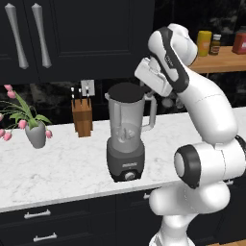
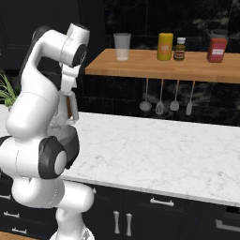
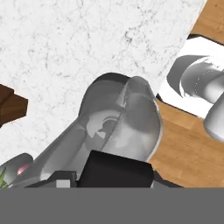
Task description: Close the lid blender by securely placing the lid on top.
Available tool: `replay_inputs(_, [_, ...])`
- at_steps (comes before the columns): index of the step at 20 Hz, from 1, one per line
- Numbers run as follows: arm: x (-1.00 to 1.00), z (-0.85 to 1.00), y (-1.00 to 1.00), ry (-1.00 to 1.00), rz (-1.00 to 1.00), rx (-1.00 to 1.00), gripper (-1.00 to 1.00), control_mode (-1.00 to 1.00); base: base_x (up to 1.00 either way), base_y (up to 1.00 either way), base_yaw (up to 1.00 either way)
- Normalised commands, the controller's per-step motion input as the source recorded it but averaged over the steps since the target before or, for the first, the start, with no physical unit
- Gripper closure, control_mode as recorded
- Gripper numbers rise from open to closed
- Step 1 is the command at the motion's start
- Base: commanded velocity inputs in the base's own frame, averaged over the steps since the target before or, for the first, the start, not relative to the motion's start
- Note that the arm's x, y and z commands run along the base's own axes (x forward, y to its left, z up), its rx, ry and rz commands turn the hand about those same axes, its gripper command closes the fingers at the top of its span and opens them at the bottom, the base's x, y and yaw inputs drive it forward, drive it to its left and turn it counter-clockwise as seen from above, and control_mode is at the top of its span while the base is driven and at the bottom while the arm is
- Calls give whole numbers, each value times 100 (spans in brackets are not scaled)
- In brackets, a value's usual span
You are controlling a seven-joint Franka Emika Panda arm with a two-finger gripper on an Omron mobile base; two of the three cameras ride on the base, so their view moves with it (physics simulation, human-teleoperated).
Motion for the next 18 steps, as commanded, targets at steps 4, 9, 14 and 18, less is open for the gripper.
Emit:
replay_inputs(4, [-21,-1,6,-4,-8,0,-100,-100,0,0,0])
replay_inputs(9, [-10,-4,1,-2,-8,0,-100,-100,0,0,0])
replay_inputs(14, [0,-3,6,0,-6,0,-100,-100,0,0,0])
replay_inputs(18, [0,0,5,0,-4,0,-100,-100,0,0,0])
